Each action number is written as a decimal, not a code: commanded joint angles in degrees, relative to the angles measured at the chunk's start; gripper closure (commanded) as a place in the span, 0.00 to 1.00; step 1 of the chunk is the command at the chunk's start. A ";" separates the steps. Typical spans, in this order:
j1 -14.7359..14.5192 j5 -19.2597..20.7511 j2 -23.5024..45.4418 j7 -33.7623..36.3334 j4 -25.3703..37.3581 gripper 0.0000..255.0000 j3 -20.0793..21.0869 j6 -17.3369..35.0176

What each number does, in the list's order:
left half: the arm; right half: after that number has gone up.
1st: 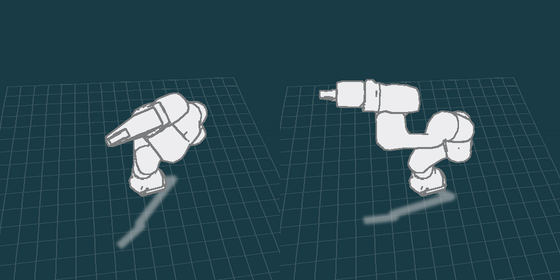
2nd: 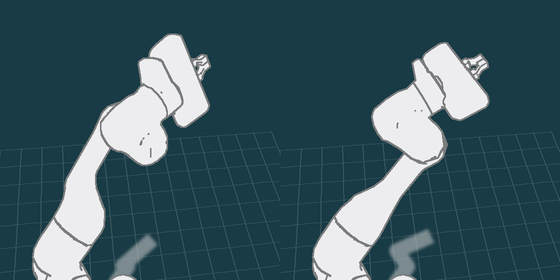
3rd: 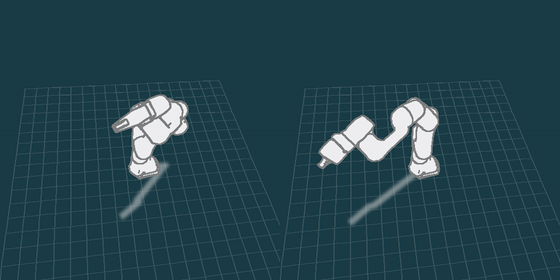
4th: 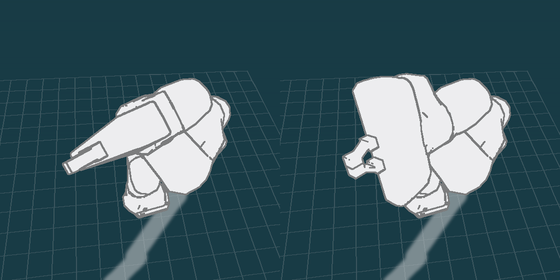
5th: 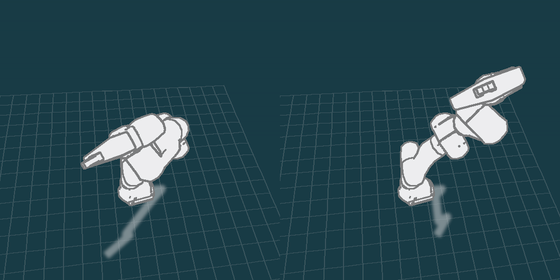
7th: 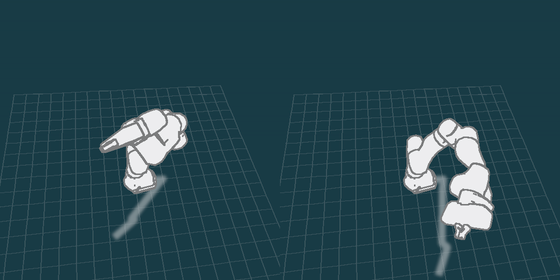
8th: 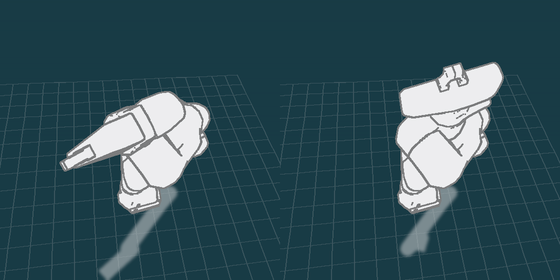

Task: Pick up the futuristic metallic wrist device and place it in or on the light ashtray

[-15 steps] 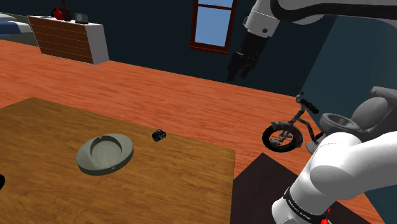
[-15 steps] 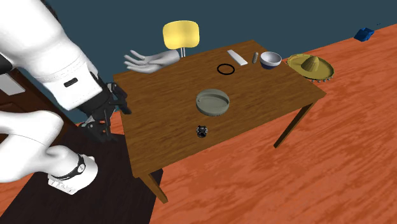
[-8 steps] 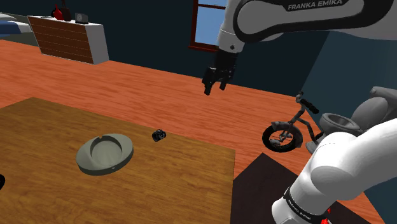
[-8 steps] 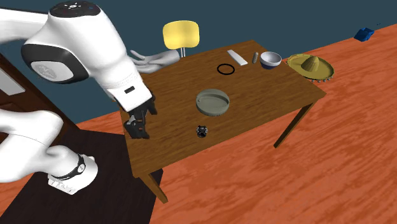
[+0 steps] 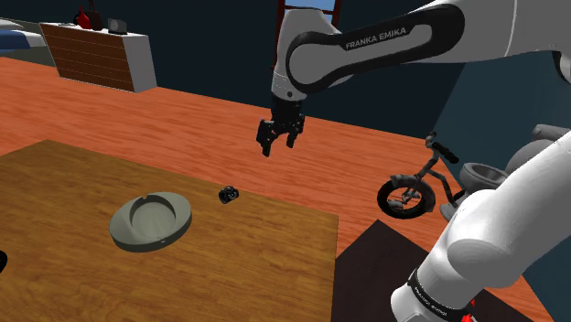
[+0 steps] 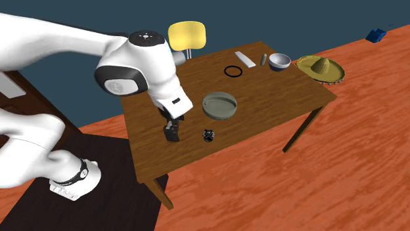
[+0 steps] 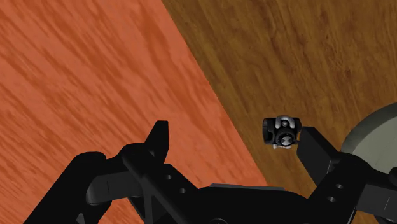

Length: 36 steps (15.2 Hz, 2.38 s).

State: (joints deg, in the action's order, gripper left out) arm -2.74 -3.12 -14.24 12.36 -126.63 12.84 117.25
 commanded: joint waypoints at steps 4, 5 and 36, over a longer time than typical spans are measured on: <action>-0.70 2.31 10.98 4.81 5.20 0.00 2.50 3.59; -0.92 2.91 13.19 5.79 6.43 0.00 2.87 4.10; -5.19 9.83 36.58 14.49 18.62 1.00 3.35 10.81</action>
State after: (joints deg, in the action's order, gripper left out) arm -7.93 6.71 22.33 26.84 -108.01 16.17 128.05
